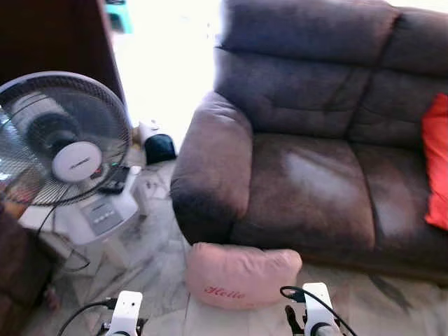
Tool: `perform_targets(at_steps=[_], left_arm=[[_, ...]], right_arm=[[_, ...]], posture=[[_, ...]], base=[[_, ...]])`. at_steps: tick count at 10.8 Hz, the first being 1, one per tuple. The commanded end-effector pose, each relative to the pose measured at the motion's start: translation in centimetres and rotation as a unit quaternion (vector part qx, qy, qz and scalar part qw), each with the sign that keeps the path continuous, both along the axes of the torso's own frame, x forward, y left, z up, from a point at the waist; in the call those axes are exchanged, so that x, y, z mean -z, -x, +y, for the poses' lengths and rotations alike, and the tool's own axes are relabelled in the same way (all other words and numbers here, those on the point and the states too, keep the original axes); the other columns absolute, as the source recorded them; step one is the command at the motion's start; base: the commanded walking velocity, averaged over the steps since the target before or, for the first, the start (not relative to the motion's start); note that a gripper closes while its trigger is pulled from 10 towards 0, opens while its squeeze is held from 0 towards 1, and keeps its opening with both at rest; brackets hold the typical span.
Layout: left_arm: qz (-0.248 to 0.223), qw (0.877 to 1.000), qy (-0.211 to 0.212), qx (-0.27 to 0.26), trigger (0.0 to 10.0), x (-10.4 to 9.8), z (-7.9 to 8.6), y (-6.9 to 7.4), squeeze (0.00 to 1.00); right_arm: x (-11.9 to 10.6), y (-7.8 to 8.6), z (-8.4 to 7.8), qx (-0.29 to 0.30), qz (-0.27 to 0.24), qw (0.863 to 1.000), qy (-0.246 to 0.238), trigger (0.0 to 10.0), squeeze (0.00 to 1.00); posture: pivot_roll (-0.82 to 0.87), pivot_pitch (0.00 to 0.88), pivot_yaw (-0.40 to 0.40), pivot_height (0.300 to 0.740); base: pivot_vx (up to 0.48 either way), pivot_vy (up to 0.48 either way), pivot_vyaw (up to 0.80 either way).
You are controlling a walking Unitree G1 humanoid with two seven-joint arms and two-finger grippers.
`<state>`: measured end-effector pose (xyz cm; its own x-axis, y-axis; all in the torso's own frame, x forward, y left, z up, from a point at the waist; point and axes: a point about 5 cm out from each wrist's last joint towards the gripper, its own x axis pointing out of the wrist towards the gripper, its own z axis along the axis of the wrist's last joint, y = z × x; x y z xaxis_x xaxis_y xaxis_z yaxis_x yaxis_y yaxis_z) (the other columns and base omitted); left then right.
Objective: Move the pillow to the sofa from floor
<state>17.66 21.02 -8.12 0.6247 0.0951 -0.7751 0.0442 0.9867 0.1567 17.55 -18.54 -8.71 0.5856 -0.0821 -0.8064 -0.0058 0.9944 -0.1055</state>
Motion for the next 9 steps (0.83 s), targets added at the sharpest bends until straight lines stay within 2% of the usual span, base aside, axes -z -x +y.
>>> perform_targets(at_steps=[1,9], left_arm=[[0.013,1.000,-0.002,0.007,10.0,0.32,-0.20,0.54,0.00],[0.003,1.000,0.002,0.011,10.0,0.13,-0.28,0.18,0.00]], right_arm=[[0.17,0.48,-0.41,0.007,0.007,1.000,0.003,10.0,0.00],[0.07,0.18,-0.18,0.010,0.002,1.000,0.001,10.0,0.00]], posture=[[0.08,0.033,-0.047,0.740],[0.08,0.033,-0.044,0.740]], base=[[0.000,0.281,0.00],[0.000,0.000,0.00]])
